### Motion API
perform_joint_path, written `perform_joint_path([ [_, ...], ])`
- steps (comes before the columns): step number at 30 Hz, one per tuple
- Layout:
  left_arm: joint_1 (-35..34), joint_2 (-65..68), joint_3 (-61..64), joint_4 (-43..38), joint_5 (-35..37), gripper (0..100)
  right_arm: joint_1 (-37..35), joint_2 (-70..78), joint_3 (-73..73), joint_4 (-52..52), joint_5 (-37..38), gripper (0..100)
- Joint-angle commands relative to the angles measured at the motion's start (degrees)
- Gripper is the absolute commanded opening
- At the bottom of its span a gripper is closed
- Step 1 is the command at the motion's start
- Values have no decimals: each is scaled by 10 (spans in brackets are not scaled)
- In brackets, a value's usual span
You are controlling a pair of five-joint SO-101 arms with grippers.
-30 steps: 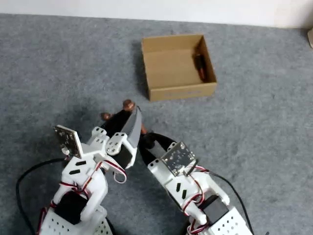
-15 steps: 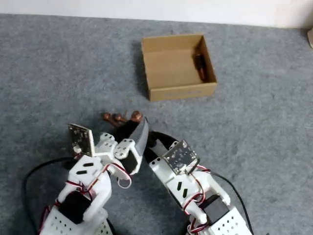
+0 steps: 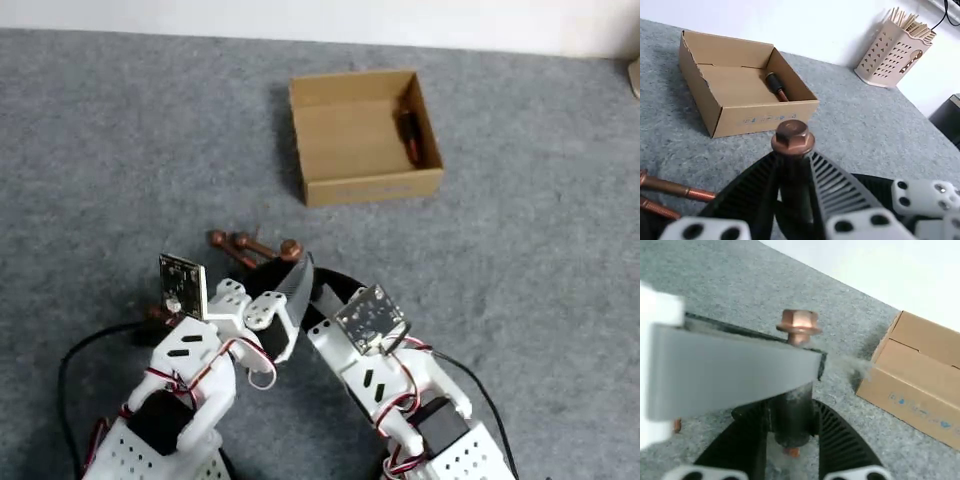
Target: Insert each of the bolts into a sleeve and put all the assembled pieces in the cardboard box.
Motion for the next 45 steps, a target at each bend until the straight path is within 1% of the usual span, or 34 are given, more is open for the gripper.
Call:
perform_joint_path([
  [1, -23, 3, -6, 3, -4, 370, 9, -13, -1, -15, -4, 5],
  [3, -7, 3, 6, 4, -6, 556, 9, -13, -1, -15, -4, 5],
  [4, 6, 3, 9, 4, -7, 622, 9, -13, -1, -15, -4, 5],
  [5, 16, 3, 11, 4, -7, 662, 9, -13, -1, -15, -4, 5],
  [7, 23, 2, 10, 4, -4, 666, 9, -13, -1, -15, -4, 5],
  [10, 7, 2, 7, 0, 3, 625, 9, -13, -1, -15, -4, 5],
  [13, -33, 2, -15, -1, 49, 578, 9, -13, -1, -15, -4, 5],
  [16, -87, 2, -45, 2, 102, 530, 9, -13, -1, -15, -4, 5],
  [18, -124, 2, -51, 0, 124, 499, 9, -12, -1, -15, -4, 5],
  [21, -154, 2, -49, 3, 122, 434, 9, -12, 1, -16, -4, 5],
  [24, -174, 2, -35, -5, 109, 335, 9, -10, 2, -18, -4, 5],
  [27, -206, 4, -5, -51, 109, 173, 13, -7, -1, -18, -4, 5],
  [29, -233, 4, 24, -104, 109, 36, 38, -7, -2, -17, -3, 5],
  [30, -247, 6, 40, -135, 109, 0, 52, -8, -10, -17, -3, 5],
  [32, -267, 7, 53, -175, 111, 45, 83, -5, -44, -15, -3, 5],
  [34, -274, 7, 52, -171, 109, 27, 113, 17, -73, -15, -3, 5],
  [35, -274, 7, 52, -171, 109, 8, 122, 39, -89, -15, -3, 5],
  [37, -274, 7, 52, -170, 109, 8, 130, 112, -143, -15, 3, 5],
  [39, -274, 7, 52, -169, 108, 10, 129, 225, -224, -15, 25, 5],
  [41, -274, 7, 52, -159, 92, 10, 130, 362, -335, -15, 40, 5],
  [43, -271, 7, 52, -154, 61, 10, 153, 507, -462, -15, 40, 5],
  [45, -270, 7, 52, -144, 46, 10, 175, 652, -598, -9, 40, 5],
])
